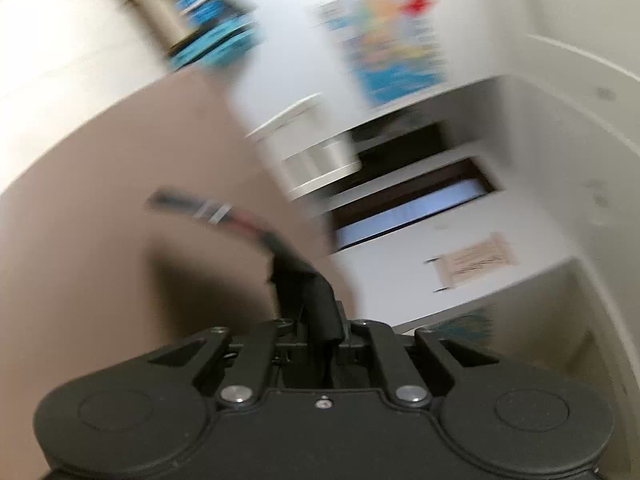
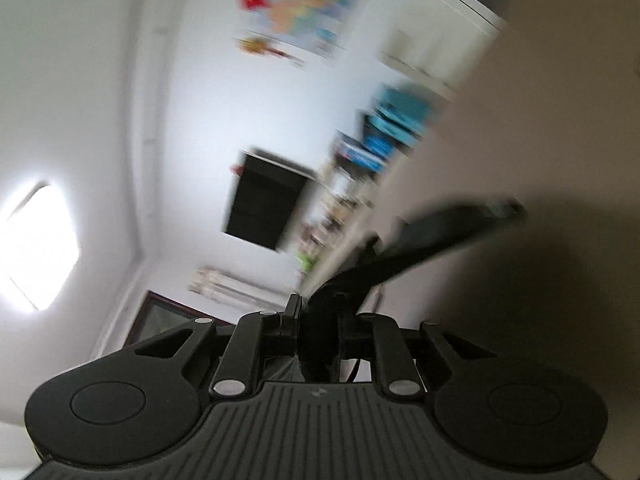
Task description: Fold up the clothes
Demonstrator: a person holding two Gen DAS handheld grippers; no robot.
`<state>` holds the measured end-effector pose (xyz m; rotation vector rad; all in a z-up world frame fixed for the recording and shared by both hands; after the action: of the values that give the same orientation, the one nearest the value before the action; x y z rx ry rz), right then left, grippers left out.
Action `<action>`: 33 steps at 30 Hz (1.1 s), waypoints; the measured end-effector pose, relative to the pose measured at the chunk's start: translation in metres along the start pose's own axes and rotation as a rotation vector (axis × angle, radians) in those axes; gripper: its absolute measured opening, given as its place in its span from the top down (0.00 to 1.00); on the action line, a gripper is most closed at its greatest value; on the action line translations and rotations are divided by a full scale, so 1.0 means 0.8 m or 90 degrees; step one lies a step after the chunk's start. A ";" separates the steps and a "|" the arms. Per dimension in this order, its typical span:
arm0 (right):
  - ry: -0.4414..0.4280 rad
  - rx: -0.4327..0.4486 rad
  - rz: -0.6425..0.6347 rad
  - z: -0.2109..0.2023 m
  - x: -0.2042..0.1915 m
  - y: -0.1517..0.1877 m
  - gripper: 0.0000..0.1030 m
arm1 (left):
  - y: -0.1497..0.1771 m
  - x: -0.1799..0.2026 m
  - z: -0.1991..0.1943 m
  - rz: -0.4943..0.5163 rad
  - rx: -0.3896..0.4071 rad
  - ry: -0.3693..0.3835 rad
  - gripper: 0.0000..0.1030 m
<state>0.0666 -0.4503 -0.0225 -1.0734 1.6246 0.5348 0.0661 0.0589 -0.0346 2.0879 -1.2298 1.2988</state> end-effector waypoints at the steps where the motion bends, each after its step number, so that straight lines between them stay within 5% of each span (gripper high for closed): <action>1: 0.036 -0.021 0.045 0.010 0.043 0.022 0.84 | 0.001 -0.007 -0.002 -0.006 -0.003 -0.005 0.93; 3: 0.084 -0.045 0.100 0.024 0.088 0.043 0.84 | 0.030 -0.084 0.021 -0.090 -0.040 -0.074 0.93; 5: 0.139 -0.064 0.166 0.039 0.135 0.062 0.84 | 0.039 -0.109 0.027 -0.110 -0.050 -0.100 0.93; 10: 0.137 -0.046 0.119 0.028 0.111 0.056 0.84 | 0.033 -0.084 0.009 -0.033 -0.031 -0.136 0.92; 13: 0.150 -0.053 0.109 0.040 0.112 0.054 0.85 | 0.046 -0.092 0.014 -0.016 -0.065 -0.157 0.90; 14: 0.163 -0.053 0.111 0.042 0.118 0.056 0.85 | 0.055 -0.101 0.018 0.004 -0.084 -0.199 0.89; 17: 0.258 -0.051 0.064 0.039 0.131 0.072 0.78 | 0.073 -0.111 0.016 0.058 -0.113 -0.273 0.71; 19: 0.324 -0.037 -0.031 0.044 0.116 0.074 0.68 | 0.079 -0.104 0.003 0.089 -0.115 -0.294 0.45; 21: 0.371 -0.027 -0.110 0.038 0.104 0.085 0.69 | 0.086 -0.101 -0.020 0.149 -0.097 -0.368 0.23; 24: 0.416 -0.018 -0.221 0.047 0.083 0.092 0.70 | 0.082 -0.075 -0.043 0.267 -0.041 -0.451 0.22; 26: 0.414 -0.025 -0.261 0.057 0.074 0.096 0.72 | 0.076 -0.051 -0.046 0.301 -0.018 -0.447 0.22; 29: 0.407 -0.064 -0.333 0.078 0.061 0.111 0.72 | 0.061 -0.003 0.012 0.399 -0.002 -0.387 0.23; 33: 0.407 -0.118 -0.408 0.101 0.041 0.132 0.72 | 0.050 -0.003 0.083 0.460 -0.022 -0.381 0.25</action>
<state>0.0177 -0.3474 -0.0984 -1.9427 1.6351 -0.1109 0.0670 -0.0077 -0.0740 2.1586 -2.4034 0.8713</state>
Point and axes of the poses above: each gripper's, at about its wrist camera, not at the fingertips, and z roughly the way its jaws point, x to its right, y to its underside, the point moved 6 cm from there along z, roughly the way its jaws point, and after that the axes turned 9 degrees about -x, right-handed, at the moved point
